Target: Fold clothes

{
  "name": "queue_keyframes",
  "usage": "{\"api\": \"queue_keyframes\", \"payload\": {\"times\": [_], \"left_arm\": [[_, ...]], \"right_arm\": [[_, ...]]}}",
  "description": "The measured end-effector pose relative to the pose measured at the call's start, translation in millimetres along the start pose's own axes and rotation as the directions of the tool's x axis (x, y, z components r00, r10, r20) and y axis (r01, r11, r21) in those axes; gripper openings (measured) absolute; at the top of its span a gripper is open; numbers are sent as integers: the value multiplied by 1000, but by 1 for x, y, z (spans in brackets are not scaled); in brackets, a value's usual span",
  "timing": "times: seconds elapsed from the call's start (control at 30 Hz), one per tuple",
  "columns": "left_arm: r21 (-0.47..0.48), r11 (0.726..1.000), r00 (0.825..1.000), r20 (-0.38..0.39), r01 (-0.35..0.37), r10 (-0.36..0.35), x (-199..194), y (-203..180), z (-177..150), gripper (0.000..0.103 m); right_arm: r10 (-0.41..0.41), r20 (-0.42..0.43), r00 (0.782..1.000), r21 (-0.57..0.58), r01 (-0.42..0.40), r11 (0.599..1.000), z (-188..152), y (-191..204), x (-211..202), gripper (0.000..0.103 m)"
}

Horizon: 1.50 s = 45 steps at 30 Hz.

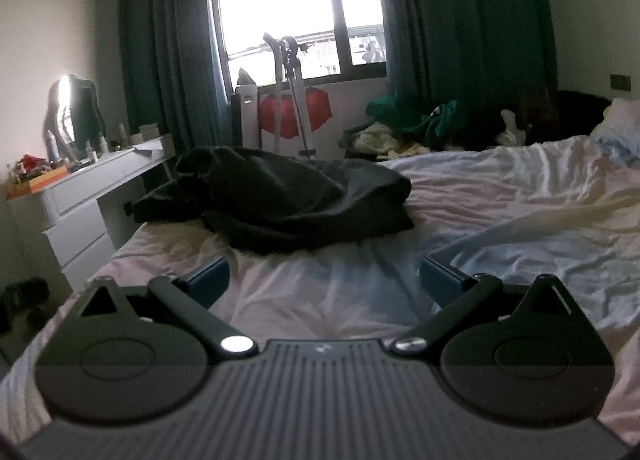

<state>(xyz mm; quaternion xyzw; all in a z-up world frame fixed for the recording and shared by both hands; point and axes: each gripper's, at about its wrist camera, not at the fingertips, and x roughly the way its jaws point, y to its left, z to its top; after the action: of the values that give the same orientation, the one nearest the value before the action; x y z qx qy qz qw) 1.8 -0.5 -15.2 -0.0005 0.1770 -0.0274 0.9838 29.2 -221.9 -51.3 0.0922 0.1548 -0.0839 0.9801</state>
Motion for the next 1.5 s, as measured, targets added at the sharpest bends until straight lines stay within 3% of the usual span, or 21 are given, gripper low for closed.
{"api": "queue_keyframes", "payload": {"times": [0.17, 0.27, 0.47, 0.57, 0.63, 0.8, 1.0, 1.2, 1.27, 1.43, 1.5], "left_arm": [[5, 1000, 1000, -23, -13, 13, 10, -1, -7, 103], [13, 1000, 999, -32, -21, 21, 16, -2, -12, 103], [16, 999, 997, -59, -39, 39, 37, -5, -18, 103], [21, 999, 995, -93, -26, 28, 66, -9, -6, 103], [26, 999, 996, -73, -44, 46, 87, -13, 6, 103], [-20, 1000, 997, -78, -19, 17, 169, -20, 45, 103], [-53, 998, 997, -72, -38, 35, 296, -39, 92, 100], [-81, 987, 990, -33, -138, 135, 415, -41, 135, 98], [-116, 980, 986, -39, -163, 159, 449, -37, 148, 89], [-208, 961, 983, -58, -185, 176, 512, -22, 173, 83], [-202, 966, 987, -48, -160, 153, 523, -25, 179, 62]], "right_arm": [[10, 74, 997, 22, -12, 1000, 31, 0, -2, 103], [2, 89, 996, 52, -6, 999, 28, -9, 0, 103], [-38, 15, 999, 66, 37, 997, 2, -27, 9, 103], [-38, -13, 999, 92, 39, 995, -3, -33, 9, 103], [-45, -13, 999, 104, 46, 993, -4, -35, 9, 103], [-65, -44, 997, 141, 71, 987, -13, -46, 27, 103], [-23, -92, 995, 213, 43, 976, -23, -52, 54, 103], [-1, -110, 994, 211, 24, 977, -38, -54, 99, 103], [-13, -125, 992, 232, 42, 972, -45, -58, 115, 103], [15, -189, 982, 297, 43, 954, -63, -67, 150, 103], [29, -199, 979, 314, 36, 949, -68, -69, 158, 103]]}}
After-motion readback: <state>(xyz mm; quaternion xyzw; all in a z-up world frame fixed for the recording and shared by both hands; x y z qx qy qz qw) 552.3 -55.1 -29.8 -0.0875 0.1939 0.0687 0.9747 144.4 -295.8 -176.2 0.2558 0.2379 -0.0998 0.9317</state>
